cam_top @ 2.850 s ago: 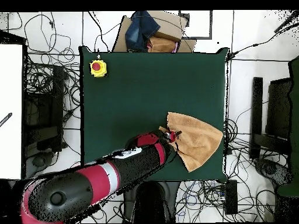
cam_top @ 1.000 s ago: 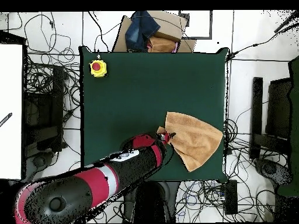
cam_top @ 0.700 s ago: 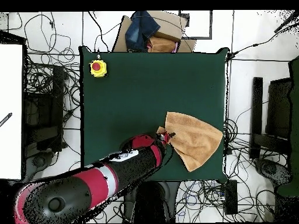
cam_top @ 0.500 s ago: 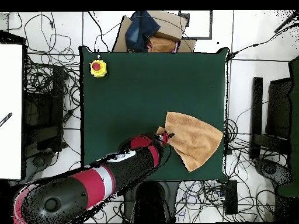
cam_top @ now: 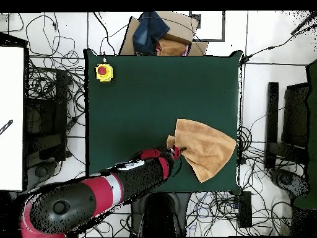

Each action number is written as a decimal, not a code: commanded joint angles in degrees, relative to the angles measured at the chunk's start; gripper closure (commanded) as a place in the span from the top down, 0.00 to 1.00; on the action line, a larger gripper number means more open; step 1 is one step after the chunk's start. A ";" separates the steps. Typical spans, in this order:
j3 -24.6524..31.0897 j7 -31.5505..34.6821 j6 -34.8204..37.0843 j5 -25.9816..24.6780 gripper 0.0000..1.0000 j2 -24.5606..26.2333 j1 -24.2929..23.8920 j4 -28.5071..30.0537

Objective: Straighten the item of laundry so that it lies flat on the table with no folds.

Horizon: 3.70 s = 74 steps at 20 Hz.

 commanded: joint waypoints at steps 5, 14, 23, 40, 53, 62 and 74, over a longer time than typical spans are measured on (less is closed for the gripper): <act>3.07 10.10 1.13 4.17 1.00 6.36 -0.64 -7.38; 2.24 11.28 -1.00 5.44 1.00 6.44 0.24 -6.36; 2.94 10.65 -1.02 4.74 1.00 5.35 0.20 -5.52; 6.26 9.17 -0.70 2.04 0.00 1.72 -2.95 -4.42; 7.59 8.12 0.15 0.97 0.00 0.63 -4.20 -4.29; 11.72 7.60 7.83 -0.94 0.00 -8.44 -4.77 3.33; 14.71 5.83 7.55 -5.33 0.00 -12.92 -7.78 6.88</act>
